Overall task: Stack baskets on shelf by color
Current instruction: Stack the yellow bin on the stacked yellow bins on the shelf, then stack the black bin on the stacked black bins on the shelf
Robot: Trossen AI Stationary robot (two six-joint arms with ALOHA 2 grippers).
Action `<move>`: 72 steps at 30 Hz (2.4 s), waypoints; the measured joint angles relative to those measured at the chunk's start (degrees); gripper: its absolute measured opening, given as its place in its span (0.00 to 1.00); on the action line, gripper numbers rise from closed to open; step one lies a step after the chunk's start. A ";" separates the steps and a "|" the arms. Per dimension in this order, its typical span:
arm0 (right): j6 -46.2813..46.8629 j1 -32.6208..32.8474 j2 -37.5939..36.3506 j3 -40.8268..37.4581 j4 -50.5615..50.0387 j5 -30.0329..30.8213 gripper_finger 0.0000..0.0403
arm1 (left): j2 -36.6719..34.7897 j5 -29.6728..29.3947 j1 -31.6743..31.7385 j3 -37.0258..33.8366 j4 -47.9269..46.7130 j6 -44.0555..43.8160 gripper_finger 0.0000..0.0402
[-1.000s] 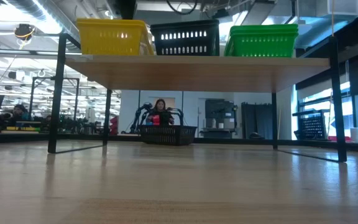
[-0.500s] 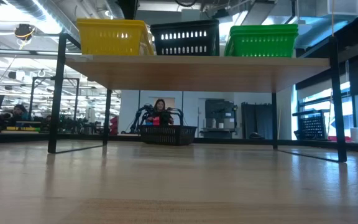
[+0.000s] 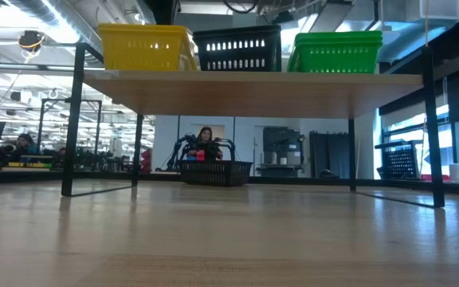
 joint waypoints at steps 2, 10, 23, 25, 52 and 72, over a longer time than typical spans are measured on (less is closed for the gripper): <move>0.00 0.00 0.00 0.00 0.00 0.00 0.34 | 0.00 -0.01 0.04 -1.50 0.20 0.02 0.00; -0.09 0.00 0.01 0.00 0.00 0.00 0.34 | 0.01 -1.91 -0.19 -1.20 0.26 0.18 0.00; -0.02 0.00 0.00 0.00 1.18 1.53 0.34 | 0.09 1.55 -2.52 4.08 0.02 -0.25 0.00; -0.02 0.00 0.00 0.00 1.18 1.53 0.34 | 0.59 1.52 -2.56 3.97 0.09 -0.23 0.00; -0.09 0.01 -0.02 0.00 1.11 1.52 0.34 | 4.70 3.95 -1.27 3.97 -0.17 1.41 0.00; 4.68 -1.54 -1.56 0.00 3.05 7.48 0.34 | 2.77 1.07 0.27 3.97 -0.52 1.48 0.00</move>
